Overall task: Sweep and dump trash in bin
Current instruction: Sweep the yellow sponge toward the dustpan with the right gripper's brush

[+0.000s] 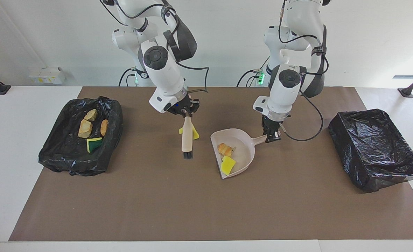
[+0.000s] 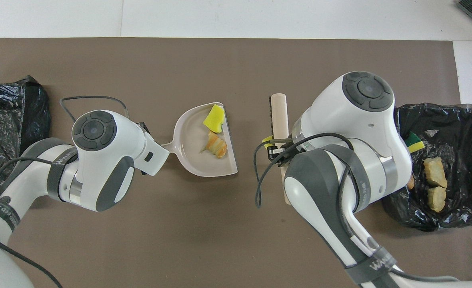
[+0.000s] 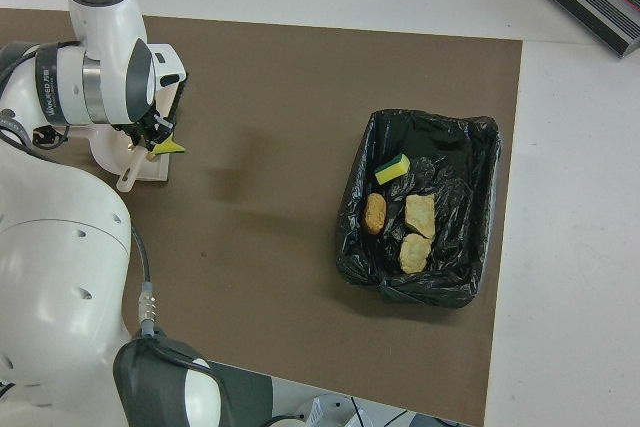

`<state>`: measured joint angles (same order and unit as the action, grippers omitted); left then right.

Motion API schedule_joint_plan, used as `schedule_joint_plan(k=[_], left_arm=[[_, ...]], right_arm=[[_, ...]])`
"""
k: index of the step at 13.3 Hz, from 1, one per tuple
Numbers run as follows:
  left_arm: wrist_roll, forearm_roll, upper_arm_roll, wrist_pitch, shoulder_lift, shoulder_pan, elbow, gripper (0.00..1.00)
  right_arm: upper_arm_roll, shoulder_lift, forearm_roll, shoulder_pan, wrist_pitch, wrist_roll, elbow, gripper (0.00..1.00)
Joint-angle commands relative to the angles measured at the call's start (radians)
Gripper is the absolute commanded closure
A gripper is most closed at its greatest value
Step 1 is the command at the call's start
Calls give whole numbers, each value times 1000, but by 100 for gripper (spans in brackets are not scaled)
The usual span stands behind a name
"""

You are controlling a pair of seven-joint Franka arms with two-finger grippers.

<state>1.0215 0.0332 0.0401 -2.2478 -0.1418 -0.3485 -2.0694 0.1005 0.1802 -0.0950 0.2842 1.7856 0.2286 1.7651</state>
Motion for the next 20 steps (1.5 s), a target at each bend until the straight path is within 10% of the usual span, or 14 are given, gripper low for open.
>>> schedule_joint_plan(k=[1,6,14,20], left_arm=[[34,-21,-9,-26,10,-10,-20,100],[40,-21,-9,-21,11,-9,-20,100],[42,-21,-9,-21,16,-14,-32,100],[40,-21,-9,-15,25,-17,-52,100]], right_arm=[[10,4,106,-37,44,-142,89,100],[19,70,190,-11,259,-69,231,100],[15,64,-512,-82,232,-219,205,100],[11,59,-517,-272,-77,-64,10,100]])
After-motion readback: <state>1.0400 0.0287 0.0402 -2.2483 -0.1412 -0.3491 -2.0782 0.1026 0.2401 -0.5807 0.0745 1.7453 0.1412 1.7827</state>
